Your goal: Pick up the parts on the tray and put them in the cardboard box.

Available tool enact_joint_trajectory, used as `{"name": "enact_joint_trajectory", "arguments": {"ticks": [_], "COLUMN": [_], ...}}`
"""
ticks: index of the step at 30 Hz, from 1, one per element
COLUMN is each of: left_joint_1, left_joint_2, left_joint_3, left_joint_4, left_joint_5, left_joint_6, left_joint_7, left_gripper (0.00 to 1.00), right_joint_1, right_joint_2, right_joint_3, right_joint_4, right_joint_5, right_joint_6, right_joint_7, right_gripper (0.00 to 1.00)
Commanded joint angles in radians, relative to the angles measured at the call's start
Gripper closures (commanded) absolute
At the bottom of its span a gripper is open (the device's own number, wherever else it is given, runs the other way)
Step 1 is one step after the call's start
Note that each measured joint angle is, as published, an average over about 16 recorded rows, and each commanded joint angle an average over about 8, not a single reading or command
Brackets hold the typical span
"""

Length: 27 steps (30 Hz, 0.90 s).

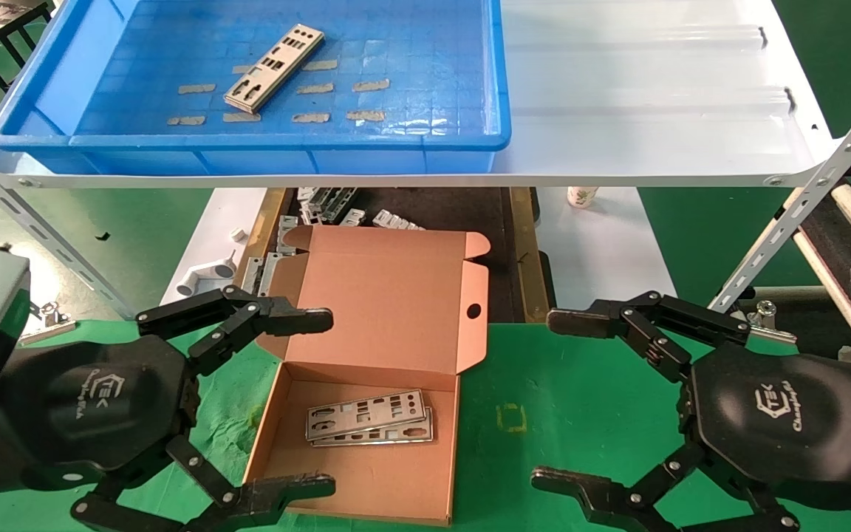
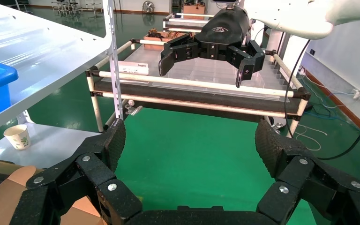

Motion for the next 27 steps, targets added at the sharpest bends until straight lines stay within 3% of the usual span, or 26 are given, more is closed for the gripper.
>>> {"name": "enact_joint_trajectory", "arguments": {"ticks": [1, 27], "left_joint_1": [0.000, 0.000], "left_joint_2": [0.000, 0.000], "left_joint_3": [0.000, 0.000], "left_joint_4": [0.000, 0.000], "left_joint_5": [0.000, 0.000], "left_joint_6": [0.000, 0.000], "left_joint_7": [0.000, 0.000], "left_gripper": [0.00, 0.00], "right_joint_1": [0.000, 0.000], "right_joint_2": [0.000, 0.000], "right_joint_3": [0.000, 0.000], "right_joint_4": [0.000, 0.000], "right_joint_5": [0.000, 0.000], "right_joint_6": [0.000, 0.000], "right_joint_7": [0.000, 0.000], "right_gripper": [0.00, 0.00]}}
